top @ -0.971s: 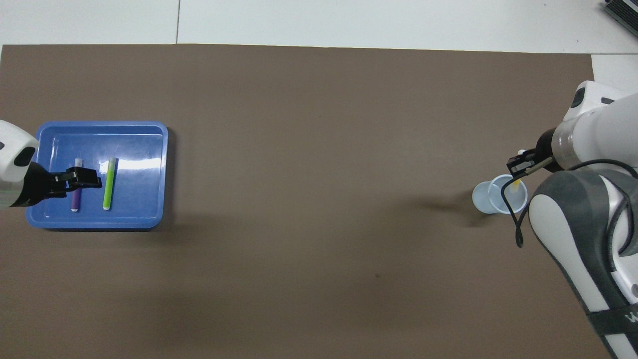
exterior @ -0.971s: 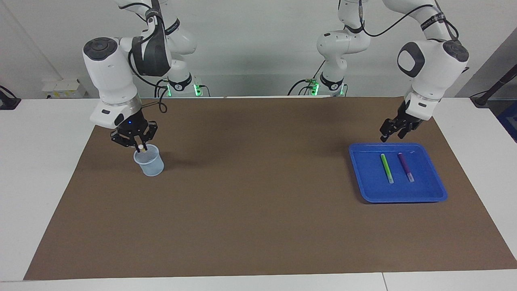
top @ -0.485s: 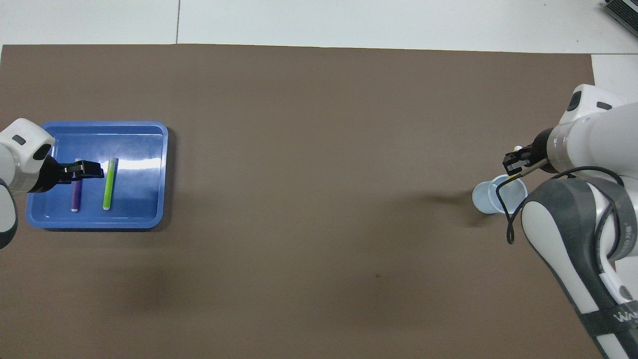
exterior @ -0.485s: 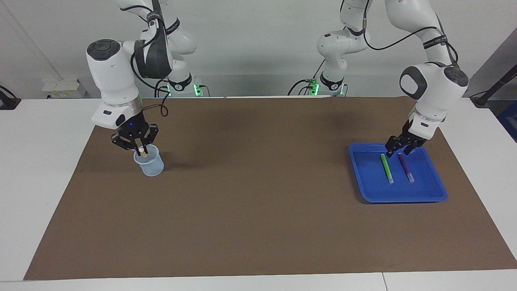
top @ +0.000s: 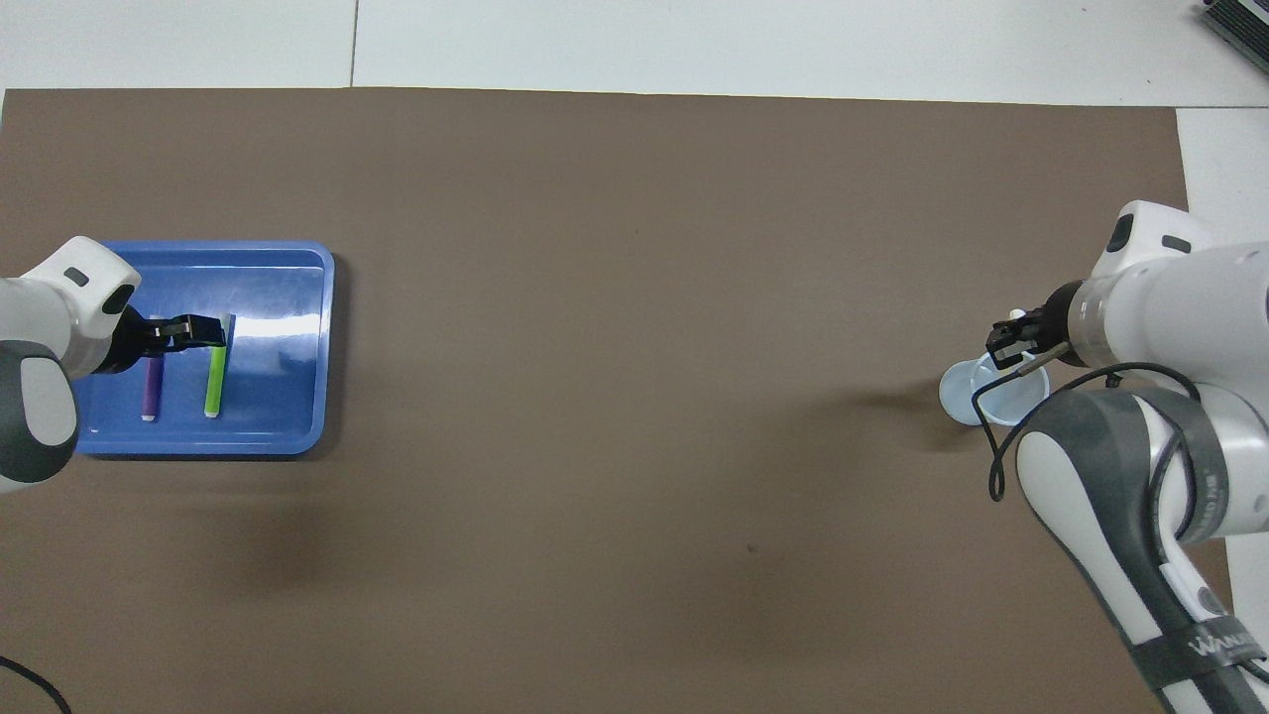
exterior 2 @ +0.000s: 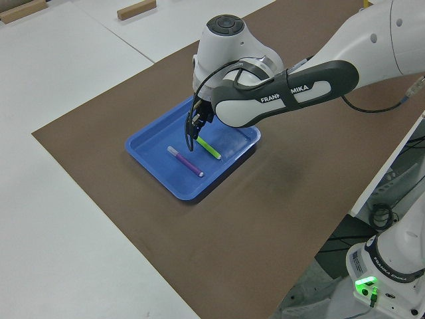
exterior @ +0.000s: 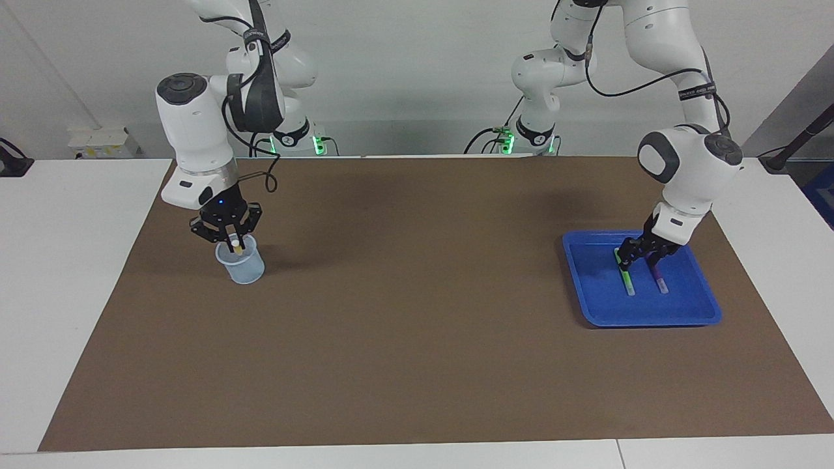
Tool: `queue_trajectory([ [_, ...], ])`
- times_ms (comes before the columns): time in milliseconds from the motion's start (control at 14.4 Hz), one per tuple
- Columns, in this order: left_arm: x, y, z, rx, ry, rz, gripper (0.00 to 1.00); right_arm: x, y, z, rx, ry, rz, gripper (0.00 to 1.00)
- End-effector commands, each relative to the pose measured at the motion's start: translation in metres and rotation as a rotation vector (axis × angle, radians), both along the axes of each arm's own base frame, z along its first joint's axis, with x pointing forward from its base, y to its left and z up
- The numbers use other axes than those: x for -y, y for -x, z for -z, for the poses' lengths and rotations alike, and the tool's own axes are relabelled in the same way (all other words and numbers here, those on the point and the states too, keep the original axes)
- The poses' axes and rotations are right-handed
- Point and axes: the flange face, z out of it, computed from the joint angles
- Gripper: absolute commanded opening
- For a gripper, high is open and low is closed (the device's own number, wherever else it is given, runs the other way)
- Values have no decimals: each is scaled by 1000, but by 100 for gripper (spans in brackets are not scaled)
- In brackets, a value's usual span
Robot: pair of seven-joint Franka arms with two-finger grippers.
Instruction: Transfer and insert pens with both arms
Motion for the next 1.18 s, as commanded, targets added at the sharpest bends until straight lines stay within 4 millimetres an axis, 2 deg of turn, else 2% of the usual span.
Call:
queue_trajectory([
  [0, -3, -5, 12, 11, -17, 27, 73, 11, 18, 1, 13, 23, -7, 0],
  [69, -3, -5, 15, 6, -16, 27, 72, 11, 18, 2, 10, 21, -5, 0],
  [139, -3, -4, 18, 0, -15, 27, 71, 11, 19, 2, 10, 21, -4, 49],
  [208, -2, -3, 21, -4, -15, 27, 71, 12, 19, 3, 1, 22, -2, 85],
  [277, -2, -3, 22, -6, -14, 27, 71, 15, 20, 3, -2, 22, 1, 96],
  [347, -2, -3, 24, -7, -14, 27, 71, 20, 20, 3, -2, 22, 11, 98],
  [485, -2, -4, 33, -18, -12, 25, 71, 17, 20, -2, -2, 23, 10, 100],
  [693, -1, -2, 44, -24, -11, 25, 71, 5, 16, -39, -21, 7, 17, 100],
  [832, 0, -1, 46, -21, -12, 25, 71, -14, 13, -64, -17, -52, 33, 100],
  [971, 0, -1, 46, -20, -12, 24, 65, -33, 11, -75, -6, -90, 98, 100],
  [1040, 1, -1, 47, -20, -12, 24, 58, -37, 10, -76, 2, -104, 129, 100],
  [1109, 1, -1, 48, -20, -12, 23, 46, -45, 10, -76, 3, -127, 153, 100],
])
